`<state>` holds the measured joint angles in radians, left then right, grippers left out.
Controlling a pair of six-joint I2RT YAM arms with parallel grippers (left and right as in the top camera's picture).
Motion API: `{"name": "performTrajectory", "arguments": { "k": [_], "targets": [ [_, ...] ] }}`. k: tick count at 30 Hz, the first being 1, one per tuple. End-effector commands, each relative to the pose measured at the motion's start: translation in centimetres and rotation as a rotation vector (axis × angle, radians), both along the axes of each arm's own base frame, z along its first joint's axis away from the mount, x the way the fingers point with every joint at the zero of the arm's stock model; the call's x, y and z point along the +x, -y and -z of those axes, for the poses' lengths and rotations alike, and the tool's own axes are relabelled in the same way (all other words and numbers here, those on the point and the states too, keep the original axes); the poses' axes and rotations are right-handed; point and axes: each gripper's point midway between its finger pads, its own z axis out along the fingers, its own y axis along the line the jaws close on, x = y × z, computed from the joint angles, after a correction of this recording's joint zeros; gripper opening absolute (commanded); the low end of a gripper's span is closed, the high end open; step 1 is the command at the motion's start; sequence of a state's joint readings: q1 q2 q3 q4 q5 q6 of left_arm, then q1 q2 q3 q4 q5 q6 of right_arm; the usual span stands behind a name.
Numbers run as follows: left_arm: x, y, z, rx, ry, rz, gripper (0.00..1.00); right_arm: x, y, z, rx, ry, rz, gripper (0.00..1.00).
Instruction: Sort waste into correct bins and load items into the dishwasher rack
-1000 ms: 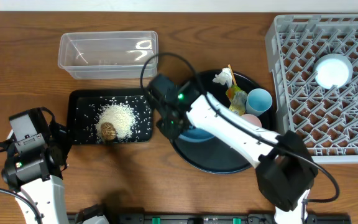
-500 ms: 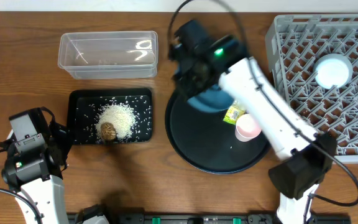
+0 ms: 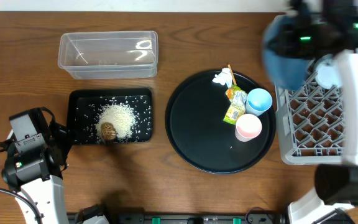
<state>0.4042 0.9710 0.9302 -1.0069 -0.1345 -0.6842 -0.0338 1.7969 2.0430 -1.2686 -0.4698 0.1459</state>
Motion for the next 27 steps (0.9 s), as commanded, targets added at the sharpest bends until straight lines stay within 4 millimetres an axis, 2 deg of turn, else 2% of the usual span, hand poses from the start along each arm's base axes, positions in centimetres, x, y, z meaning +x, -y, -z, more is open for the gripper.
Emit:
{"name": "performTrajectory", "arguments": {
  "k": [1, 3, 7, 11, 16, 19, 22, 27],
  "targets": [
    [-0.1, -0.2, 0.0, 0.002, -0.004, -0.015, 0.98, -0.6, 3.3, -4.4, 0.110, 0.111, 0.054, 0.01],
    [-0.1, -0.2, 0.0, 0.002, -0.004, -0.015, 0.98, -0.4, 6.3, -5.4, 0.136, 0.151, 0.112, 0.01],
    [-0.1, -0.2, 0.0, 0.002, -0.004, -0.015, 0.98, -0.3, 12.2, -5.8, 0.163, 0.184, 0.239, 0.01],
    [-0.1, -0.2, 0.0, 0.002, -0.004, -0.015, 0.98, -0.6, 16.4, -7.2, 0.219, 0.269, 0.278, 0.01],
    [-0.1, -0.2, 0.0, 0.002, -0.004, -0.015, 0.98, -1.0, 20.6, -9.1, 0.226, 0.384, 0.318, 0.01],
    [-0.1, -0.2, 0.0, 0.002, -0.004, -0.015, 0.98, -1.2, 22.5, -9.2, 0.206, 0.420, 0.327, 0.01],
    [-0.1, -0.2, 0.0, 0.002, -0.004, -0.015, 0.98, -1.0, 22.8, -9.1, 0.213, 0.472, 0.246, 0.01],
    [-0.1, -0.2, 0.0, 0.002, -0.004, -0.015, 0.98, 0.0, 23.6, -7.7, 0.275, 0.518, 0.148, 0.01]
  ]
}}
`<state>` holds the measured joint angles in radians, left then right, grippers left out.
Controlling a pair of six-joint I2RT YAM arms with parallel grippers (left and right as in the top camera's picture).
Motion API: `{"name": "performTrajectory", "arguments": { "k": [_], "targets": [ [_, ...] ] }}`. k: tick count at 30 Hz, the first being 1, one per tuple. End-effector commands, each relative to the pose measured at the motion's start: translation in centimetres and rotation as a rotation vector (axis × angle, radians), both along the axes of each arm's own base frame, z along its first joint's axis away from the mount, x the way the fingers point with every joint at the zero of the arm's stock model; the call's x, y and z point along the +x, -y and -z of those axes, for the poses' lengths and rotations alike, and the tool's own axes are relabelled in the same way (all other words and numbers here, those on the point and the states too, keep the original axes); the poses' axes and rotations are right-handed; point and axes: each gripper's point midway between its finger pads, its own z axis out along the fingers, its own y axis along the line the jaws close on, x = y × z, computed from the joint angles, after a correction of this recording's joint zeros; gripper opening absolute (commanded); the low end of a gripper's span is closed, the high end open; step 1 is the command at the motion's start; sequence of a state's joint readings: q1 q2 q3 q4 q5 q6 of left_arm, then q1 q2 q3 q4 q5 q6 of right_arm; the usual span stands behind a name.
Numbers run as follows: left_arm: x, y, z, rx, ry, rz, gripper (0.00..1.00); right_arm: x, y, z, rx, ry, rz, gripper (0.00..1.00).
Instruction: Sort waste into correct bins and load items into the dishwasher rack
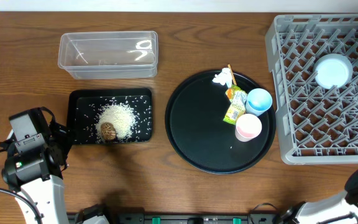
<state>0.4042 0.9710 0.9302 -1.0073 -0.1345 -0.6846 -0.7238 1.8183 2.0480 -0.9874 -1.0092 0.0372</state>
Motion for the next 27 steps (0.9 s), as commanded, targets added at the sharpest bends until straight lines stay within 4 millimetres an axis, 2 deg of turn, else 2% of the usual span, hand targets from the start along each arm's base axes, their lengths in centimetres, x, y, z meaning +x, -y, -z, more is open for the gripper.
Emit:
{"name": "performTrajectory", "arguments": {
  "k": [1, 5, 9, 16, 27],
  "targets": [
    [-0.1, -0.2, 0.0, 0.003, -0.003, -0.015, 0.98, 0.7, -0.2, 0.1, 0.035, 0.105, -0.139, 0.01],
    [-0.1, -0.2, 0.0, 0.003, -0.003, -0.015, 0.98, 1.7, 0.7, 1.0, 0.107, 0.175, -0.218, 0.01],
    [-0.1, -0.2, 0.0, 0.003, -0.003, -0.015, 0.98, 2.3, 2.6, 2.4, 0.135, 0.170, -0.195, 0.01],
    [-0.1, -0.2, 0.0, 0.003, -0.004, -0.015, 0.98, 2.5, 4.2, 4.2, 0.181, 0.156, -0.182, 0.01],
    [-0.1, -0.2, 0.0, 0.003, -0.003, -0.015, 0.98, 3.5, 4.6, 7.1, 0.268, 0.138, -0.216, 0.01]
  ]
}}
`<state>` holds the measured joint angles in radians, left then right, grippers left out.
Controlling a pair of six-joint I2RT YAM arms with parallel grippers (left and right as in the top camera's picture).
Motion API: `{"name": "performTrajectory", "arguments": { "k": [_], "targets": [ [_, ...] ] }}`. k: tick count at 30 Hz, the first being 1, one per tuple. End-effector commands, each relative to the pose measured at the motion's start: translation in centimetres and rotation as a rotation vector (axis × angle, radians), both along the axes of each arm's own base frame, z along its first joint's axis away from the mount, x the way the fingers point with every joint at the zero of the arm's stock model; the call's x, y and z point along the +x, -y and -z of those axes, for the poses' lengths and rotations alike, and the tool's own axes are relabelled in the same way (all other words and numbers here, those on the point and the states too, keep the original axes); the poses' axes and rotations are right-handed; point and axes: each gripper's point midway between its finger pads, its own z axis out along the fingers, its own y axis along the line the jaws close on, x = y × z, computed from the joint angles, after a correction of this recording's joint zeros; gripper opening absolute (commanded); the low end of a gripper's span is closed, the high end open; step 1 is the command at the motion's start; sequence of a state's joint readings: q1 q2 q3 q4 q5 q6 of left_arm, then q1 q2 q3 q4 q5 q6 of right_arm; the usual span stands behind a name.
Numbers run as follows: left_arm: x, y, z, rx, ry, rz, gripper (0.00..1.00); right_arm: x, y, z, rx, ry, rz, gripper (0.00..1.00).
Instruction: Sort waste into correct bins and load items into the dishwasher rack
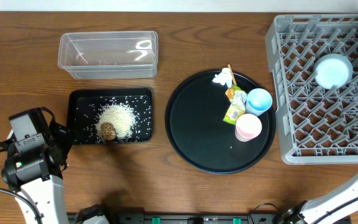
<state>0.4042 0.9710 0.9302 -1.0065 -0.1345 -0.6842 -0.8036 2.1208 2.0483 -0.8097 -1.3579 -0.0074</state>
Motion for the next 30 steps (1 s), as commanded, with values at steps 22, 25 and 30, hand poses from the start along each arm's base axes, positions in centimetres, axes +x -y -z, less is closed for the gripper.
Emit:
{"name": "performTrajectory", "arguments": {
  "k": [22, 25, 30],
  "targets": [
    [-0.1, -0.2, 0.0, 0.002, -0.004, -0.015, 0.98, 0.8, 1.6, 2.2, -0.008, -0.065, 0.054, 0.01],
    [-0.1, -0.2, 0.0, 0.002, -0.004, -0.015, 0.98, 0.6, 2.3, 2.9, -0.019, -0.097, 0.087, 0.01],
    [-0.1, -0.2, 0.0, 0.002, -0.004, -0.015, 0.98, 0.5, 3.2, 4.2, -0.049, -0.165, 0.143, 0.01]
  ]
}}
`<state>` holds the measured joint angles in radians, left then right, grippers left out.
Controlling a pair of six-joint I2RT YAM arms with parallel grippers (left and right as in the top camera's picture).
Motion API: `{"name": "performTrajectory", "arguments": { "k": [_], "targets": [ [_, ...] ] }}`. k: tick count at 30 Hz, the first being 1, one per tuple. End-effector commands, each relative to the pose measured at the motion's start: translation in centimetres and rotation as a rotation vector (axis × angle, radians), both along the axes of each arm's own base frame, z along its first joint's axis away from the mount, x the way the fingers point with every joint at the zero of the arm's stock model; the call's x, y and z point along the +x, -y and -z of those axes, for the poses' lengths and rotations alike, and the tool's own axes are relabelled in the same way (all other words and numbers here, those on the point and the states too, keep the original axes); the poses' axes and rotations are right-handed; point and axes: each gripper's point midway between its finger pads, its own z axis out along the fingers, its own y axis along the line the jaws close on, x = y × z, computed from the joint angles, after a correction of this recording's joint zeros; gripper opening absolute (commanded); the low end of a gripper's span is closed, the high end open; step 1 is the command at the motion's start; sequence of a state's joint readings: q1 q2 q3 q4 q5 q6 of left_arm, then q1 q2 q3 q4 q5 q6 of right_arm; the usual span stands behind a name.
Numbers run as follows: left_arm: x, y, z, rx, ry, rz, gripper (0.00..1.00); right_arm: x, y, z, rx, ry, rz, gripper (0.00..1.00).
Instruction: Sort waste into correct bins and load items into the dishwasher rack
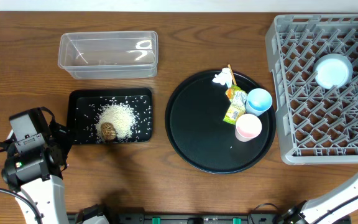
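Observation:
A round black tray (197, 134) holds a blue cup (259, 101), a pink cup (248, 127), a green wrapper (234, 107) and a crumpled white tissue (223, 78) with a thin stick. The grey dishwasher rack (297, 118) at the right has a pale blue bowl (333, 70) in it. My left arm (27, 152) stands at the lower left, beside the black rectangular tray; its fingers cannot be made out. Only a strip of my right arm shows at the lower right edge, its gripper out of view.
A clear plastic bin (107, 55) stands at the back left. In front of it a black rectangular tray (79, 99) carries spilled rice (118, 117) and a brown lump (108, 131). Bare wood lies between the two trays.
At first my right arm hung high over the rack, hiding much of it, with the pale blue bowl showing in the rack beneath. A second later the arm was back at the lower right edge and the bowl sat in the rack. Nothing has shifted after that.

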<state>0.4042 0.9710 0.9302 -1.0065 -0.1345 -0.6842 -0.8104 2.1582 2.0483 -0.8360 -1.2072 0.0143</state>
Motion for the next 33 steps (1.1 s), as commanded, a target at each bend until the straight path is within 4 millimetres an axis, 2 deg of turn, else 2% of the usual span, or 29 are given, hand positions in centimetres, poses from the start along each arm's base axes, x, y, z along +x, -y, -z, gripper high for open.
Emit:
{"name": "performTrajectory", "arguments": {
  "k": [1, 6, 8, 10, 14, 17, 27, 30, 33],
  "targets": [
    [-0.1, -0.2, 0.0, 0.002, -0.004, -0.015, 0.98, -0.1, 1.3, 0.8, -0.043, -0.050, 0.056, 0.01],
    [-0.1, -0.2, 0.0, 0.002, -0.004, -0.015, 0.98, -0.7, 2.8, 3.3, -0.099, -0.184, 0.146, 0.01],
    [-0.1, -0.2, 0.0, 0.002, -0.004, -0.015, 0.98, -0.7, 2.8, 3.4, -0.097, -0.192, 0.148, 0.01],
    [-0.1, -0.2, 0.0, 0.002, -0.004, -0.015, 0.98, -0.4, 1.9, 2.0, -0.036, -0.128, 0.107, 0.01],
    [-0.1, -0.2, 0.0, 0.002, -0.004, -0.015, 0.98, 0.0, -1.1, -4.1, 0.153, 0.119, -0.095, 0.01],
    [-0.1, -0.2, 0.0, 0.002, -0.004, -0.015, 0.98, 0.4, -2.1, -6.0, 0.222, 0.147, -0.159, 0.01],
    [-0.1, -0.2, 0.0, 0.002, -0.004, -0.015, 0.98, 2.3, -6.3, -5.1, 0.261, 0.095, -0.227, 0.01],
    [-0.1, -0.2, 0.0, 0.002, -0.004, -0.015, 0.98, 3.0, -6.5, -3.8, 0.250, 0.060, -0.198, 0.01],
    [-0.1, -0.2, 0.0, 0.002, -0.004, -0.015, 0.98, 3.3, -5.8, -2.0, 0.229, 0.008, -0.135, 0.01]
  ]
}}
